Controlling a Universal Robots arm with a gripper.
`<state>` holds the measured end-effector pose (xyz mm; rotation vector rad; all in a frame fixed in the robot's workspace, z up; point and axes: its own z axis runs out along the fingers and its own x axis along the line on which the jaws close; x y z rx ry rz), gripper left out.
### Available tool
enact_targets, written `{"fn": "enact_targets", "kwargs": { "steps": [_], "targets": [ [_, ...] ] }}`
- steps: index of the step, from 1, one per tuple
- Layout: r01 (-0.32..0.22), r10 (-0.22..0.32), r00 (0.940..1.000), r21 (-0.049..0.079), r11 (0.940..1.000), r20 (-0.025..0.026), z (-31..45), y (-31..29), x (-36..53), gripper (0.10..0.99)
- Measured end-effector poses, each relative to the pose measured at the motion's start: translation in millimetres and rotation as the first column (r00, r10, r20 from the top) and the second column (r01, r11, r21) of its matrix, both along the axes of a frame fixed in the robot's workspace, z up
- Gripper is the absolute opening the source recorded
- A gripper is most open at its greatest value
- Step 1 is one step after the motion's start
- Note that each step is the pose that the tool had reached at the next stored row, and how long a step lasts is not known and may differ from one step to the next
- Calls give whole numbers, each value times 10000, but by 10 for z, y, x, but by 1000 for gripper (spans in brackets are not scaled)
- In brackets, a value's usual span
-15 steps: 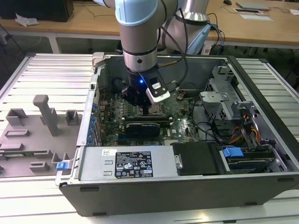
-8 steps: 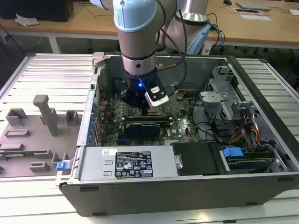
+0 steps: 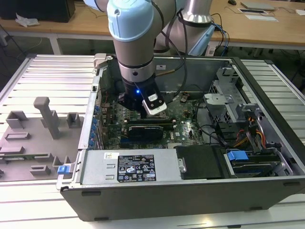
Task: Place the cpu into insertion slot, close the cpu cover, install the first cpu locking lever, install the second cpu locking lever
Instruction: 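Install the second cpu locking lever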
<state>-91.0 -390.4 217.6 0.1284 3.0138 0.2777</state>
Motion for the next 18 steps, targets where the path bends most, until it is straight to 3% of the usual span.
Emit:
{"fn": "enact_targets", "kwargs": {
  "steps": [3,7,11,18],
  "targets": [
    [1,-1,10000,164,9999,1,-44,-1,-5,106],
    [2,-2,10000,244,9997,0,-111,-1,-53,106],
    [2,-2,10000,472,9989,0,-163,12,-80,106],
    [2,-2,10000,498,9988,2,-207,30,-116,106]
  ]
}}
